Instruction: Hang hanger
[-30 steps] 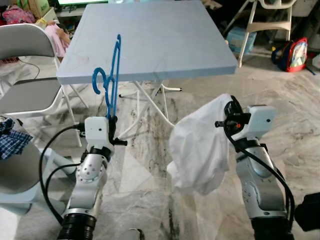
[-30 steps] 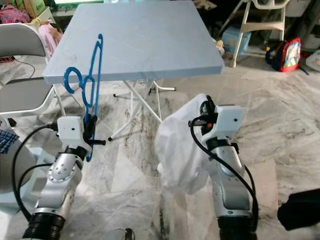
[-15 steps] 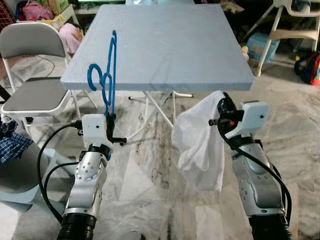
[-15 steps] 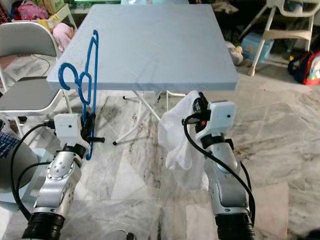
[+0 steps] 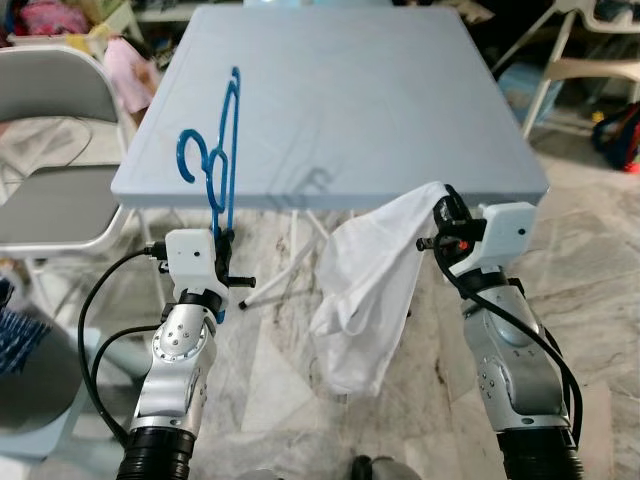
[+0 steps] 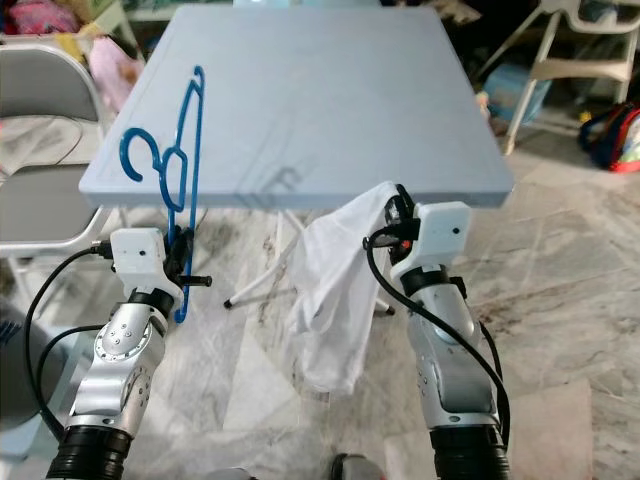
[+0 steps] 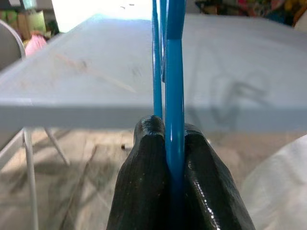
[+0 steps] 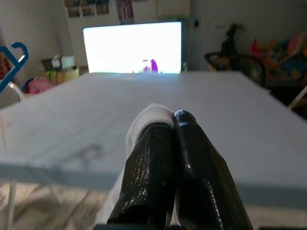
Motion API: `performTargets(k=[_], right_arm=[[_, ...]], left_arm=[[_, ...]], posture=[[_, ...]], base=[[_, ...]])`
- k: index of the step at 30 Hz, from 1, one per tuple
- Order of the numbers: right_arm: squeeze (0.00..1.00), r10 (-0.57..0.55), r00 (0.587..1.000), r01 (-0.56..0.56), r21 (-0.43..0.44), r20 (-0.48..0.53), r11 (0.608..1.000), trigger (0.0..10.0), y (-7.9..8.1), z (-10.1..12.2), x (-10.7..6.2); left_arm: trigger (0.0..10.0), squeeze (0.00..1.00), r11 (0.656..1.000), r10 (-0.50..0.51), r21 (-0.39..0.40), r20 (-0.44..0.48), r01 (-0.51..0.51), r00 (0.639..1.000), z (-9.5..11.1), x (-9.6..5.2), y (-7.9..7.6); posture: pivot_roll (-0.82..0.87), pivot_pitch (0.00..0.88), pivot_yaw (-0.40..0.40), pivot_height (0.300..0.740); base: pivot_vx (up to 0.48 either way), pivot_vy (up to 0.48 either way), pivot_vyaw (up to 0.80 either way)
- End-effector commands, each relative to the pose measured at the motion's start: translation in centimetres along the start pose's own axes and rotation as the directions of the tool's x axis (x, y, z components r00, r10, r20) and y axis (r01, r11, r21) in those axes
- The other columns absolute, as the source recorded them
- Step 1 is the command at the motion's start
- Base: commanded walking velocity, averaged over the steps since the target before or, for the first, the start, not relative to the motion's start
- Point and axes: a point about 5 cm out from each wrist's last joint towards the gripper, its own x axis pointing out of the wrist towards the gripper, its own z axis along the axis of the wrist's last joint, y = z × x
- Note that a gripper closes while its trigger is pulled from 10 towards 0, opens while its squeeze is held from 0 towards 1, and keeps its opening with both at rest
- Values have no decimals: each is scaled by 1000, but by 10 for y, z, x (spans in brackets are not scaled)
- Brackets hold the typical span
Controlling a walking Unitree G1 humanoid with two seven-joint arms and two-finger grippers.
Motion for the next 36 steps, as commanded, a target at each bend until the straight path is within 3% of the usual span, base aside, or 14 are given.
performTargets(k=[1,13,20,28,36], right_arm=[[0,24,998,-24,4,56,1000,10000,9,12,6],[0,28,998,-28,2,51,1000,10000,11,10,5],[0,10,999,-9,-12,49,1000,10000,6,10,6],[0,-115,992,117,-37,41,992,10000,-13,11,11],[0,-109,994,110,-35,30,993,10000,-14,9,16]], left_arm=[[10000,0,999,31,10,9,-31,999,3,-1,11],[10000,0,1000,17,13,28,-17,999,7,1,5],[10000,0,997,-40,75,61,36,997,11,1,-5],[10000,0,996,-58,75,51,54,997,7,-1,-8],[10000,0,996,-72,56,35,70,997,4,-2,-8]], posture=[[105,161,10,740],[107,160,5,740],[110,159,3,740],[112,155,-5,740],[118,157,-9,740]], base=[[352,326,0],[354,324,0],[0,0,0],[0,0,0],[0,0,0]])
